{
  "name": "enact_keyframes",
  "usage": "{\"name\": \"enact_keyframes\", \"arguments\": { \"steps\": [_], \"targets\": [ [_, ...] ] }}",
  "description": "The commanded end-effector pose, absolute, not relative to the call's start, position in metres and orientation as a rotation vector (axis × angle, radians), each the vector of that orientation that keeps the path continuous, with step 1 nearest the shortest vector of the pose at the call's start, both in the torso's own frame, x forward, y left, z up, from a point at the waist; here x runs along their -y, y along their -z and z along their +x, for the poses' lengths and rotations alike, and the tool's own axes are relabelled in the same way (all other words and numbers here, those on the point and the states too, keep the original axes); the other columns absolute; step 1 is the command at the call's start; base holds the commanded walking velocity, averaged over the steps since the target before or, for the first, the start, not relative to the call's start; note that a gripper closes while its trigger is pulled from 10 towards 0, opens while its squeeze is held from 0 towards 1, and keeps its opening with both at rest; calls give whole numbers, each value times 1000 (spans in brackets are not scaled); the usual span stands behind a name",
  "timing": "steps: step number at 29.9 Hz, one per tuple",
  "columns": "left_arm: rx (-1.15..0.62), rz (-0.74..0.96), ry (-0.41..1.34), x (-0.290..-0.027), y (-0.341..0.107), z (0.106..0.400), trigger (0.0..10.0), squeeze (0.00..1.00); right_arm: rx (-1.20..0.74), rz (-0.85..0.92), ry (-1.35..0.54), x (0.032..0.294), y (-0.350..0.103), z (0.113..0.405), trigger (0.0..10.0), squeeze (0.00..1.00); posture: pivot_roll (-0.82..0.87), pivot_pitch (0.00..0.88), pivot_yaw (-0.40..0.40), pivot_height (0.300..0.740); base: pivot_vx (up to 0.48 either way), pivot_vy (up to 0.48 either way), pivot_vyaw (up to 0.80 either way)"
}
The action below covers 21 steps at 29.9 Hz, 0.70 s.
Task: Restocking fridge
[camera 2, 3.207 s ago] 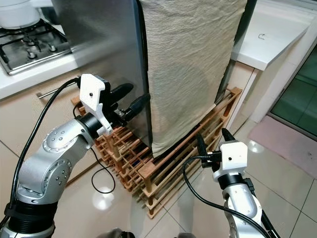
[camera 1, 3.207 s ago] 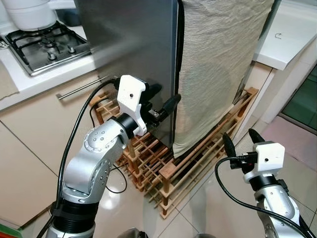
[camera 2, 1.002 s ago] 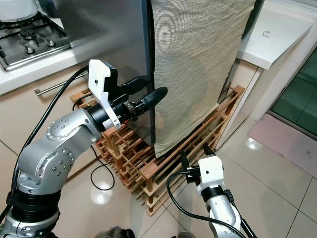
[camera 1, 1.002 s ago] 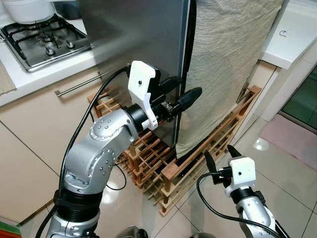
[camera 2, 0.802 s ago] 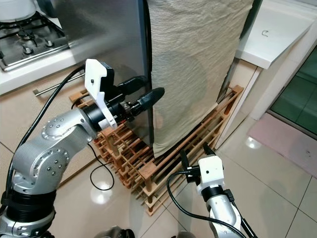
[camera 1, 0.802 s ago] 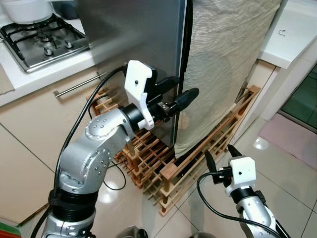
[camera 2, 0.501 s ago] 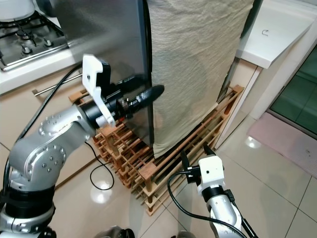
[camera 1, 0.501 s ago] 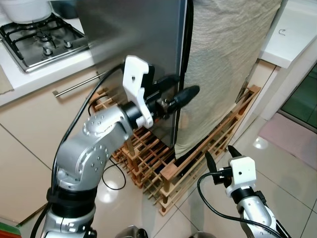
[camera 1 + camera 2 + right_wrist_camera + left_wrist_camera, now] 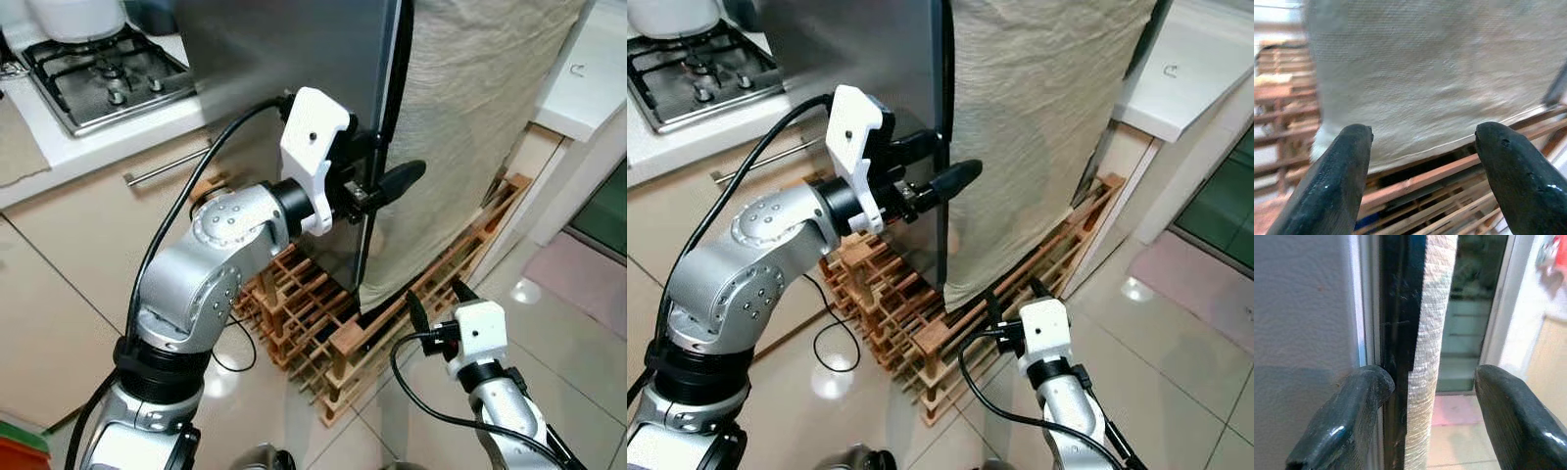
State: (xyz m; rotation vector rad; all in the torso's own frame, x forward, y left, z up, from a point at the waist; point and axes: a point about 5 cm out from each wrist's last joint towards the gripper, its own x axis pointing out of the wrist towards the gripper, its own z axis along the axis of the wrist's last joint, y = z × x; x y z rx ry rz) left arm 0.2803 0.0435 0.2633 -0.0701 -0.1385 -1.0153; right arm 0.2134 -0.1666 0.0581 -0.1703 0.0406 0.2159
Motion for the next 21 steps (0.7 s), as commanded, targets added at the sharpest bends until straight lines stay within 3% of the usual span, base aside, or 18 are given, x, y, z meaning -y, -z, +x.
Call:
{"name": "enact_keyframes", "arguments": {
  "steps": [1,5,13,21],
  "targets": [
    [218,-83,1136,-30,-283,268,10000,0,-101,-167,-237,169,-47,205,10000,0,-175,60,63,724,0,0,0],
    [228,-143,1146,-32,-289,269,10000,0,-251,-217,-260,185,-14,172,10000,0,-176,64,63,724,0,0,0],
    [275,-238,1184,-39,-308,272,10000,0,-551,-214,-226,205,42,135,10000,0,-160,63,72,724,0,0,0],
    [267,-148,1215,-42,-309,273,10000,0,-603,-207,-169,209,58,133,10000,0,-157,62,89,724,0,0,0]
  ]
}}
